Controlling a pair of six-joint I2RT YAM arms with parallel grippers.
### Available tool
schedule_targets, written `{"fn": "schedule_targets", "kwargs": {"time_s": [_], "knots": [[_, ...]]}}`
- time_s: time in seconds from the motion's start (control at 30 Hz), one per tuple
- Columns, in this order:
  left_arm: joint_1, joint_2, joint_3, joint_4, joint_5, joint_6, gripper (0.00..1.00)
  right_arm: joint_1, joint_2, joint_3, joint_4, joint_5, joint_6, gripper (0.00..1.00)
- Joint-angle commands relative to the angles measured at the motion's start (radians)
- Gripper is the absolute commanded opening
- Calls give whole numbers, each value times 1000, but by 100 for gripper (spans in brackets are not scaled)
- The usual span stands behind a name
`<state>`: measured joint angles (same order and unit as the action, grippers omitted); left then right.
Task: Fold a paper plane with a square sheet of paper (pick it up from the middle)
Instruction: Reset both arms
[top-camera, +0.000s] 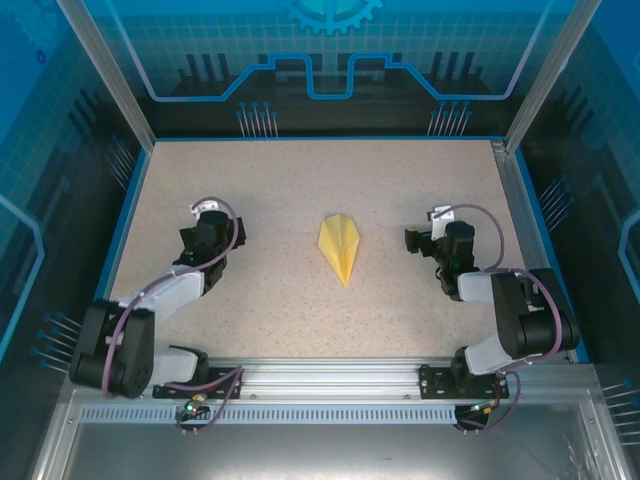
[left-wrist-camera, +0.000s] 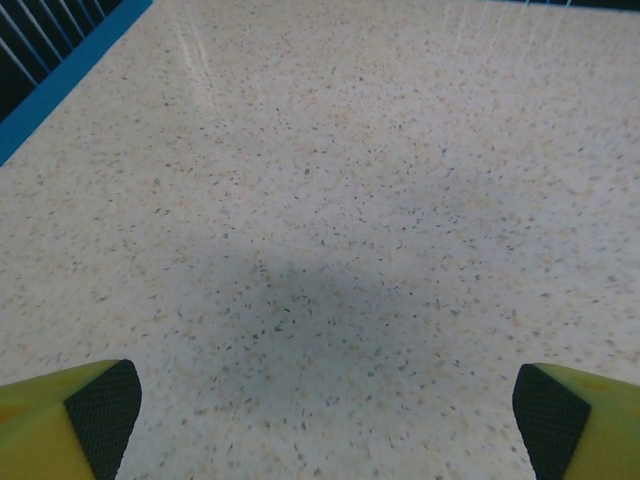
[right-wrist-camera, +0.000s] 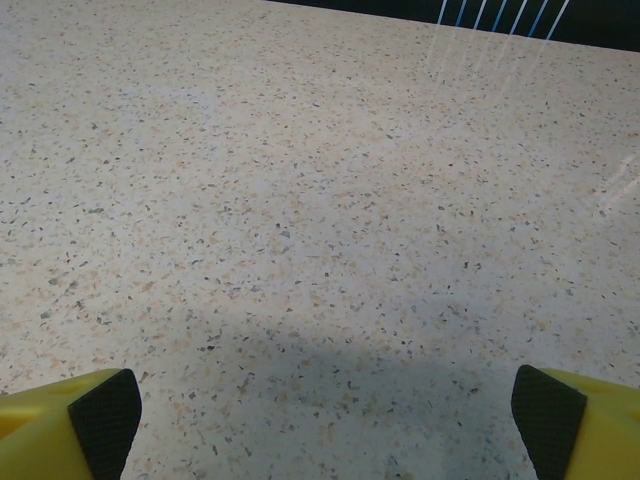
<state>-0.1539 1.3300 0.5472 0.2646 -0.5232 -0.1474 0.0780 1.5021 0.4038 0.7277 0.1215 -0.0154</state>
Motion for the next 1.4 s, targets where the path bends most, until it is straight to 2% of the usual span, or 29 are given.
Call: {"fn": "schedule_targets", "kwargs": {"time_s": [0.0, 0.13, 0.17, 0.2, 0.27, 0.3, 0.4, 0.5, 1.37], "knots": [[38, 83, -60, 307, 92, 119, 99, -3, 1, 20, 39, 4, 15, 99], [107, 162, -94, 450, 237, 111, 99, -4, 1, 19, 40, 6, 15, 99], [125, 142, -101, 426, 293, 100, 99, -4, 1, 20, 39, 4, 15, 99], [134, 143, -138, 486, 328, 103, 99, -4, 1, 19, 39, 5, 15, 99], [142, 191, -201, 660, 357, 115, 99, -3, 0, 20, 39, 4, 15, 99], [146, 173, -194, 625, 367, 107, 99, -3, 1, 20, 39, 4, 15, 99], [145, 177, -156, 552, 313, 88, 99, -4, 0, 20, 39, 3, 15, 99], [119, 186, -153, 563, 266, 106, 99, -4, 1, 20, 39, 3, 15, 99], [114, 185, -148, 552, 269, 110, 99, -3, 1, 21, 38, 4, 15, 99]]}}
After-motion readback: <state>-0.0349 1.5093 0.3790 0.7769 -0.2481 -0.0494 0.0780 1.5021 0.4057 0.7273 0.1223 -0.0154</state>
